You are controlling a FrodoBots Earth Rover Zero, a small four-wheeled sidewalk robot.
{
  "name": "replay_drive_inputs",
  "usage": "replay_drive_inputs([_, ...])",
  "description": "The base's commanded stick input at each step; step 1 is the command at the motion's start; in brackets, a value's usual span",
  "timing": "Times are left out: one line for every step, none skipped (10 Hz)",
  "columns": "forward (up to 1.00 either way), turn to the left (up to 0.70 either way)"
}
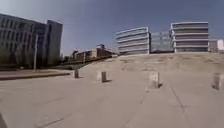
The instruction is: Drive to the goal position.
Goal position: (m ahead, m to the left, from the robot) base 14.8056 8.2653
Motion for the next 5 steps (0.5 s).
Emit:
replay_drive_inputs([0.7, 0.02])
replay_drive_inputs([0.7, 0.02])
replay_drive_inputs([0.7, 0.02])
replay_drive_inputs([0.7, 0.02])
replay_drive_inputs([0.7, 0.01])
